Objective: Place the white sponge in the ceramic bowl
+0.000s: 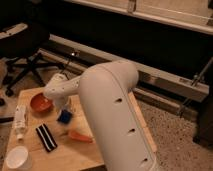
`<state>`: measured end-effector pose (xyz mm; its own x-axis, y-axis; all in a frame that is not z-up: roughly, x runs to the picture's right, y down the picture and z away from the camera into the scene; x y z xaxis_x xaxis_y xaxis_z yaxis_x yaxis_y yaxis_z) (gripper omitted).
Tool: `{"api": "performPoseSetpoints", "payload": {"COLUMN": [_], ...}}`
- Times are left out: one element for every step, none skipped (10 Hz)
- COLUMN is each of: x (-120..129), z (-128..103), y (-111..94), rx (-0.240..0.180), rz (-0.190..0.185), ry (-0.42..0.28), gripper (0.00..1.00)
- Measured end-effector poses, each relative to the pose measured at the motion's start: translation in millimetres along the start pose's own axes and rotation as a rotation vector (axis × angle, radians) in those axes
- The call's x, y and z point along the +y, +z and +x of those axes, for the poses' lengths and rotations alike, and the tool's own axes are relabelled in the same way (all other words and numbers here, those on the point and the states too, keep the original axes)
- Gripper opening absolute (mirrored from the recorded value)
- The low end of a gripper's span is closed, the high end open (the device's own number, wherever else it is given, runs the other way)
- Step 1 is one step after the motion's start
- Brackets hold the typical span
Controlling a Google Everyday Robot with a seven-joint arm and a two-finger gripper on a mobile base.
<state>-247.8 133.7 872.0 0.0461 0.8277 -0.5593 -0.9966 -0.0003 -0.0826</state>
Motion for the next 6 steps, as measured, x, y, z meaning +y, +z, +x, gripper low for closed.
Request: {"api": "performPoseSetpoints", "payload": {"x": [0.1,-0.1,-0.3,-0.4,-0.8,-0.6], "z": [1.4,3.2,3.6,4.0,4.4,4.6], "y": [1.3,3.1,3.8,4.7,6.0,7.5], "rx": [0.002,0.005,0.007,0.008,0.01,0.011], "rz": [0.004,0.013,0.017,0.02,0.025,0.027], "ry": [-0.004,-0.008,-0.009,-0.008,-0.008,-0.008], "gripper": [0.65,0.65,0.65,0.65,0.65,0.65]}}
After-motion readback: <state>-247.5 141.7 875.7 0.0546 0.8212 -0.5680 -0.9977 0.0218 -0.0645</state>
